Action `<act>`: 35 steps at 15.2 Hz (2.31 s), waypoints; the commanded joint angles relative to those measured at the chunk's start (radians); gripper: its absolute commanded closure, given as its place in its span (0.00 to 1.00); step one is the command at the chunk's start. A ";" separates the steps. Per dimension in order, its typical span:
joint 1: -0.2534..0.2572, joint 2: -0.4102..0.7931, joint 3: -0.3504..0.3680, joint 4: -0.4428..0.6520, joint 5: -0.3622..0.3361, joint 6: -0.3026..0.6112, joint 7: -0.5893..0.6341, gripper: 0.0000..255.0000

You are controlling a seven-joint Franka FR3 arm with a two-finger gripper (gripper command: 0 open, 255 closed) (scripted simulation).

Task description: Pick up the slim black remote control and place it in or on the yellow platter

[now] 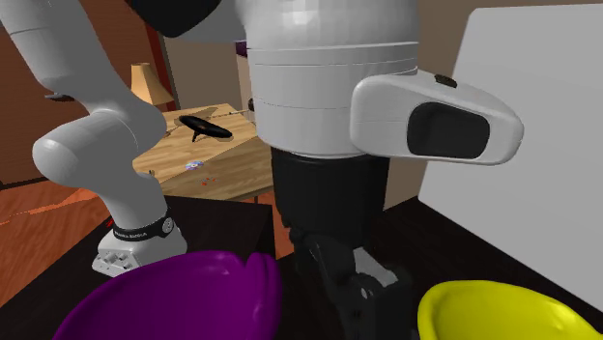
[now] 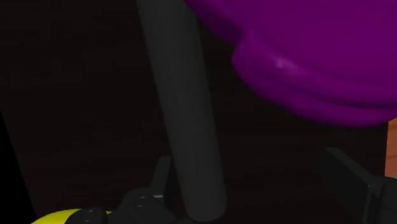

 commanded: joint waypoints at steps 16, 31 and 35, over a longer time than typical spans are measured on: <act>-0.007 0.164 -0.034 0.029 0.082 0.130 -0.123 0.00; -0.005 0.142 -0.033 0.062 0.070 0.078 -0.115 1.00; -0.004 0.123 -0.031 0.099 0.060 0.025 -0.109 1.00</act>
